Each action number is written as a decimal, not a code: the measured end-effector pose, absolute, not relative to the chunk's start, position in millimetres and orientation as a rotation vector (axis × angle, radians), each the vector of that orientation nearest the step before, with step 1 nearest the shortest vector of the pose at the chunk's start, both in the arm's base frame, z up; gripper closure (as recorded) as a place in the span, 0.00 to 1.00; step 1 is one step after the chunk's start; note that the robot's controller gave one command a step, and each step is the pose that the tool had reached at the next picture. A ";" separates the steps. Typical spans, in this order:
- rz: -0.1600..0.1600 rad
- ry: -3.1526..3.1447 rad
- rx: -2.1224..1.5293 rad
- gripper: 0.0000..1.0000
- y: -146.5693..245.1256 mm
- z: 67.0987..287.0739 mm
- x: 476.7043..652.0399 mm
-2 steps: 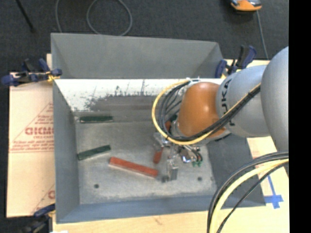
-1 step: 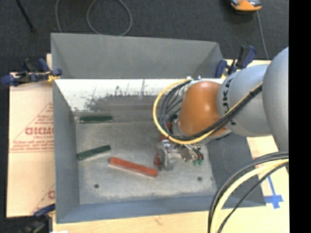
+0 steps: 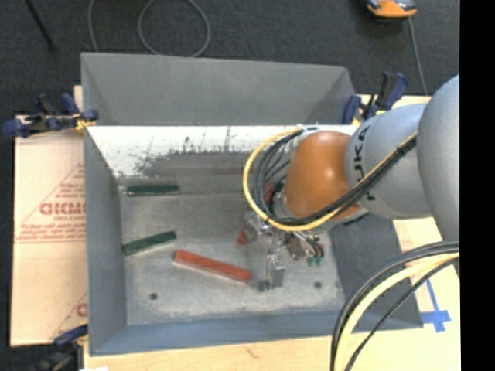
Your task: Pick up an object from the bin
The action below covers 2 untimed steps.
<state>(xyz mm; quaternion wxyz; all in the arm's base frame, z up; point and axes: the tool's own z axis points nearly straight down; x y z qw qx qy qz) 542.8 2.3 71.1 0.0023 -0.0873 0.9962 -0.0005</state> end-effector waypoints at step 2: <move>0.002 3.115 -0.295 1.00 83.6 72.4 493.0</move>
Offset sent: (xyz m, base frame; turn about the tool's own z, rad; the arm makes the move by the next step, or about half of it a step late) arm -0.0533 0.0811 -0.0011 -0.0103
